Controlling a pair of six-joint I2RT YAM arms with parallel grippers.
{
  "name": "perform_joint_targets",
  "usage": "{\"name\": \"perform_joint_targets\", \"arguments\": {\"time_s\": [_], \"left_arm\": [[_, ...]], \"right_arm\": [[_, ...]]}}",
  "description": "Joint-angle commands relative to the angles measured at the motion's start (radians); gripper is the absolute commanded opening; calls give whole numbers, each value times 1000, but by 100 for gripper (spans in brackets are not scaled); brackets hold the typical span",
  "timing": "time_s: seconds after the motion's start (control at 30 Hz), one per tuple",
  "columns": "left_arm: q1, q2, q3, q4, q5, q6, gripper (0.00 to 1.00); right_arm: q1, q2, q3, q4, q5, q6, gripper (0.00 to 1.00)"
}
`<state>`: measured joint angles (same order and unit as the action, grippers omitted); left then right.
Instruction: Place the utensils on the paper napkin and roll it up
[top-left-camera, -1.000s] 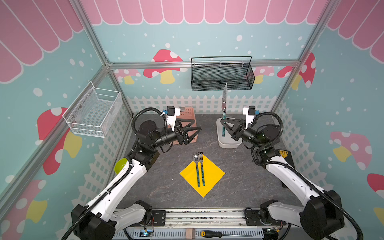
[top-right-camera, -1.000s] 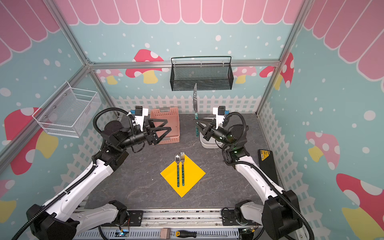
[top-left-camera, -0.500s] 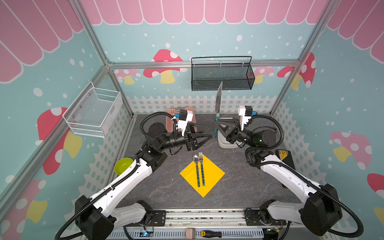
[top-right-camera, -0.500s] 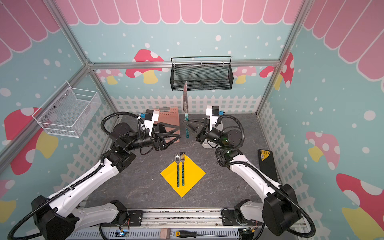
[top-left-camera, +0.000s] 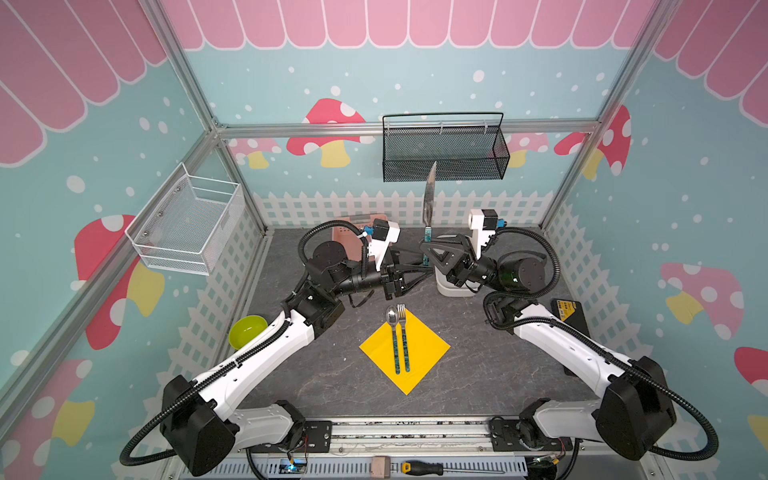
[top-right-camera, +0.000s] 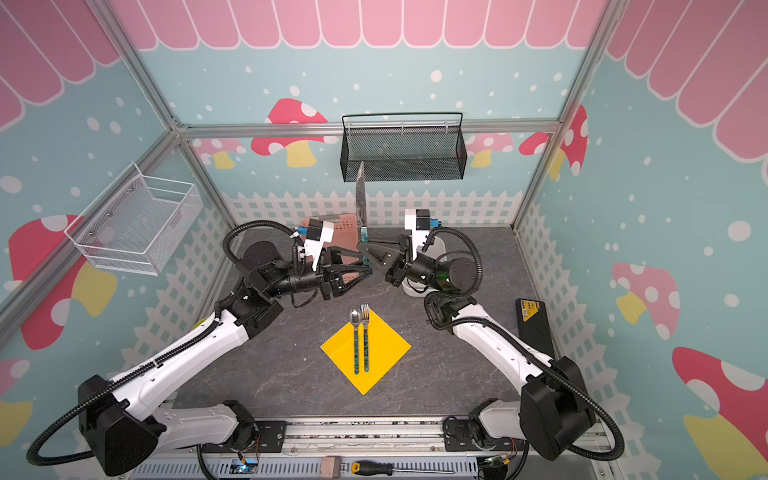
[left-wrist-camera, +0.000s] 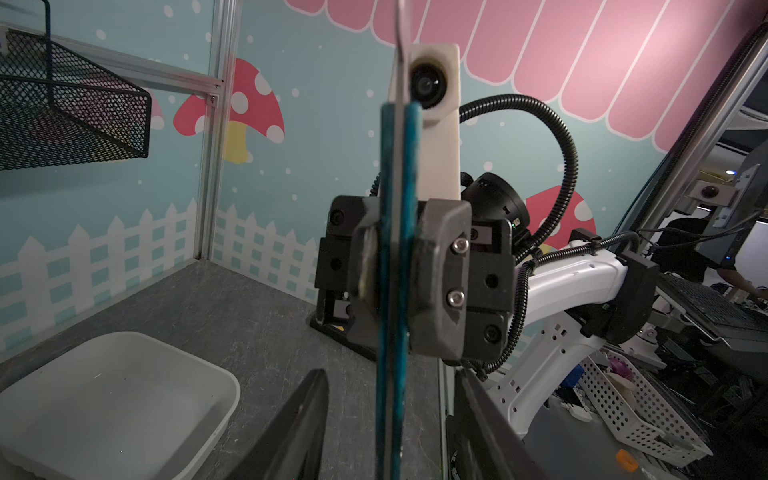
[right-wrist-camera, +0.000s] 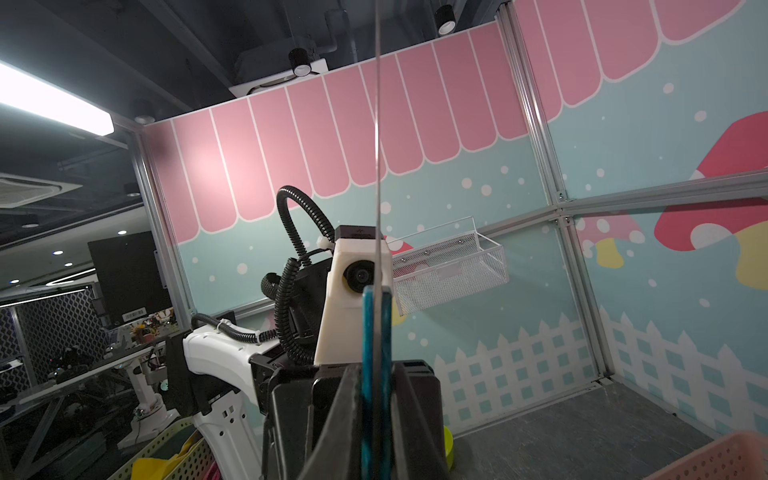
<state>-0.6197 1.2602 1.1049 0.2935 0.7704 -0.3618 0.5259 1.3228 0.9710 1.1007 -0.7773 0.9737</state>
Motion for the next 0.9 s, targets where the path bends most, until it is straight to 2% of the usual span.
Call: {"name": "perform_joint_targets", "arguments": {"time_s": [0.0, 0.33, 0.47, 0.6, 0.67, 0.77, 0.87], "left_arm": [[-7, 4, 20, 14, 4, 16, 44], [-6, 9, -13, 66, 11, -3, 23], [-6, 1, -23, 70, -9, 3, 20], [-6, -4, -21, 35, -37, 26, 13], [-6, -8, -20, 14, -63, 36, 10], [-6, -16, -19, -25, -112, 60, 5], [-6, -26, -21, -77, -173, 93, 4]], "right_arm": [[10, -7, 26, 59, 3, 23, 0], [16, -2, 23, 64, 9, 50, 0], [16, -7, 19, 49, 13, 52, 0], [16, -23, 14, -9, 22, 38, 0], [17, -34, 14, -55, 34, 20, 4], [17, -59, 18, -143, 56, -25, 17], [17, -94, 38, -309, 122, -102, 26]]}}
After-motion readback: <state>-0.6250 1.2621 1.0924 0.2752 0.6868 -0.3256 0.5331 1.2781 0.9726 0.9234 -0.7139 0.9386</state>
